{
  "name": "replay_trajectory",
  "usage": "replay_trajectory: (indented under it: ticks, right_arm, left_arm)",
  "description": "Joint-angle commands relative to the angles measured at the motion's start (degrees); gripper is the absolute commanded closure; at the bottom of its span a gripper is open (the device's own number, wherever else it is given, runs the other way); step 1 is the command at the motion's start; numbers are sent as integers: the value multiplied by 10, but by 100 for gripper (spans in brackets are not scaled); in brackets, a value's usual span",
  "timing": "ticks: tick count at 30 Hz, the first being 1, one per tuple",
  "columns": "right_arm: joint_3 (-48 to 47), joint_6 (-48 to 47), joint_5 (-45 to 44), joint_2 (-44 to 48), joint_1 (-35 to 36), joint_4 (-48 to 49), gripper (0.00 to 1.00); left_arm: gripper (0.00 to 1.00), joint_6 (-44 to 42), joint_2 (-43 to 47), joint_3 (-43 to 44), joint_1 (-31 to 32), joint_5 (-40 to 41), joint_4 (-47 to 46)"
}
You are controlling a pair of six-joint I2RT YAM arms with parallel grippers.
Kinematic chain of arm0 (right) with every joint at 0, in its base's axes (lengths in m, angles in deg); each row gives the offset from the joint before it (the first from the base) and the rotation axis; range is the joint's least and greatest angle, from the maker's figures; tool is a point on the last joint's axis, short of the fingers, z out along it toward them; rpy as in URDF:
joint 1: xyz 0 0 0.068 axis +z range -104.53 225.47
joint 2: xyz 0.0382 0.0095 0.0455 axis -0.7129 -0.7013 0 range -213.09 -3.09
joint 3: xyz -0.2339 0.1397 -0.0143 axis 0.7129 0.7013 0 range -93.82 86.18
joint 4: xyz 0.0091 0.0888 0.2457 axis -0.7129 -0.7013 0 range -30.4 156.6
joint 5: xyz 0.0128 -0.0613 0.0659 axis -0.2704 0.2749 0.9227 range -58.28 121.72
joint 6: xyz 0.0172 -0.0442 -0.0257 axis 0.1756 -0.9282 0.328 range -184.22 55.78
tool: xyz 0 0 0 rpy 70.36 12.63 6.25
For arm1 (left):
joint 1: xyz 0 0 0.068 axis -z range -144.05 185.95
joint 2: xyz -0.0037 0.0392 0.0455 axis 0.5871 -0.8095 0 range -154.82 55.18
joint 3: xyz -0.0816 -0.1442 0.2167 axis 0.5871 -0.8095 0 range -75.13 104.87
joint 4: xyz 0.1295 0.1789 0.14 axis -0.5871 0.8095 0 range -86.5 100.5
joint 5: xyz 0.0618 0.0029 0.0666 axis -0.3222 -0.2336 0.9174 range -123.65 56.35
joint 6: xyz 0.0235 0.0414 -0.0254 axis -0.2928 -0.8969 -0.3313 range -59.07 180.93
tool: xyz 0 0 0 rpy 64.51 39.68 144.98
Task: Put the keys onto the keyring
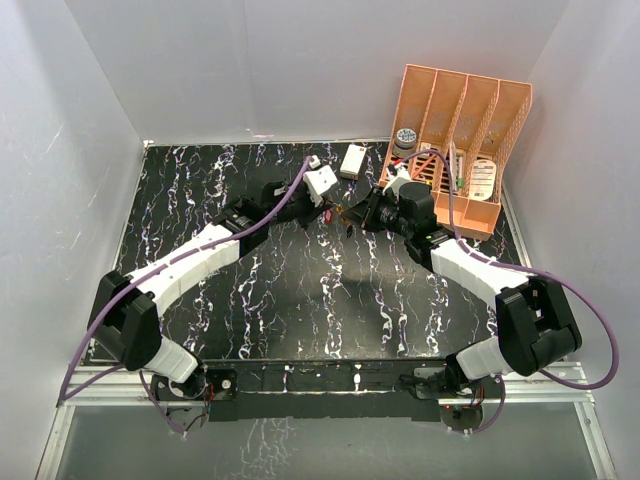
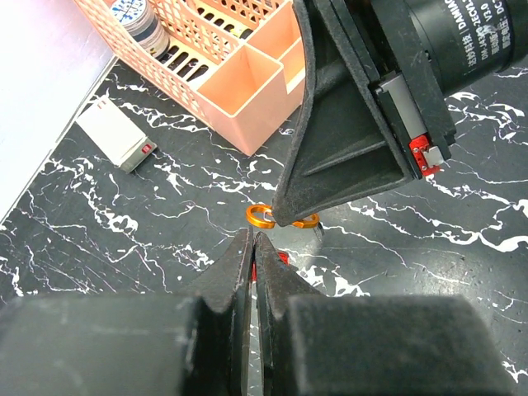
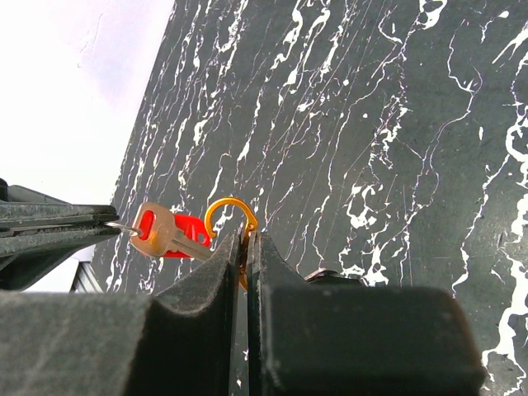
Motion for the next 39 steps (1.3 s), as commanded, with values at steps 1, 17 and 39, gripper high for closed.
replay_trajectory:
  ticks: [1,17,39]
  right_arm:
    - [-29,-9,5,3,-2,21,100]
    - [-46,-10,9,-7,-2,11,100]
    - [-54,-12,14,-11,-2,4,100]
  left_arm:
    - [100,-30,-1,36,-5,-32,26]
    - [100,-50,-12,35,-5,-51,27]
    - [100,-56,-34,36,-5,-53,6]
